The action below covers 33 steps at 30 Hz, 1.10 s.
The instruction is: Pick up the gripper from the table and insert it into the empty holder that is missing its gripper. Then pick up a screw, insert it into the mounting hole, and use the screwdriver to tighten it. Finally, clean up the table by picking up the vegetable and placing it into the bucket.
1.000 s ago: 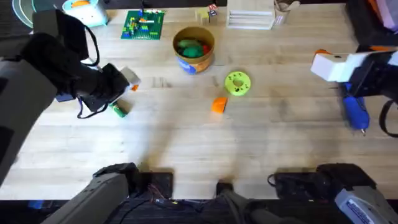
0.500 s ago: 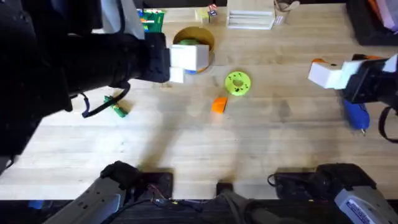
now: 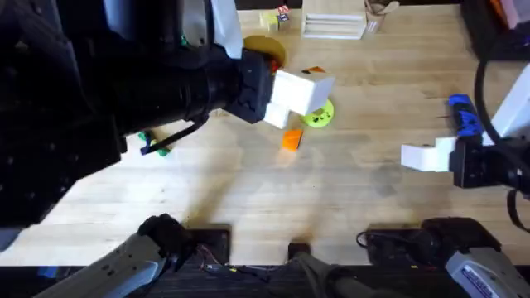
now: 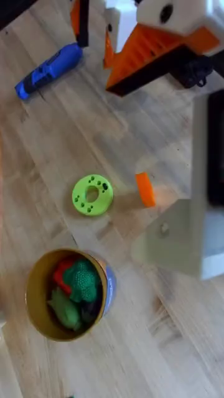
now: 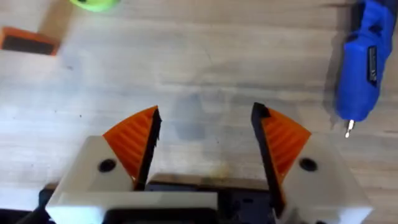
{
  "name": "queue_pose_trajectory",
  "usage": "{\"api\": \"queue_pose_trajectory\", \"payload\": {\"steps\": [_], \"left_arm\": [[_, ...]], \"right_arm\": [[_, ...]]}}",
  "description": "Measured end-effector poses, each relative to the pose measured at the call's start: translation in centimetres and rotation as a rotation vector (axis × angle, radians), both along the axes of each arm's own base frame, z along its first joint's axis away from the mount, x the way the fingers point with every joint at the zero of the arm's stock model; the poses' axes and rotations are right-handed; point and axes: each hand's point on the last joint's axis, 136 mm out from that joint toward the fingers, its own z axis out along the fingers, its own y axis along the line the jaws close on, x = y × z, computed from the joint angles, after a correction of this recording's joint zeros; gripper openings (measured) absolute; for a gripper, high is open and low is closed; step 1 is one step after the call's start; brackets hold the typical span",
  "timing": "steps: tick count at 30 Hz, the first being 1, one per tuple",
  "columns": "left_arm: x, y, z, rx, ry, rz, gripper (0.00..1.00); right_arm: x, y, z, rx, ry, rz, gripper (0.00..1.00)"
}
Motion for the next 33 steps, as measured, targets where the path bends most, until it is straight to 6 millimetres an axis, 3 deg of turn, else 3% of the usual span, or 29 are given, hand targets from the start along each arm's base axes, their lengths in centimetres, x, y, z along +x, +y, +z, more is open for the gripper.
{"api": "queue_pose_trajectory", "payload": {"steps": [2,6,13,19,28,33], "left_arm": [[0.0,0.0,-0.1,0.003,0.002,0.001,0.994],[0.2,0.1,-0.1,0.019,-0.016,-0.002,0.992],[1.9,-1.3,1.6,0.012,-0.210,-0.064,0.992],[1.2,-1.7,-1.9,-0.040,-0.321,-0.105,0.993],[-3.4,-0.4,-7.3,-0.158,-0.474,-0.170,0.993],[-4.9,0.6,-9.1,-0.194,-0.523,-0.177,0.992]], "right_arm": [[-1.0,0.0,-0.6,0.000,0.049,0.000,0.882],[-1.0,0.0,-0.6,0.000,0.049,0.000,0.884],[-1.0,0.0,-0.6,0.000,0.049,0.000,0.883],[-1.0,0.0,-0.6,0.000,0.049,0.000,0.883],[-1.0,0.0,-0.6,0.000,0.049,0.000,0.882],[-1.0,0.0,-0.6,0.000,0.049,0.000,0.882]]}}
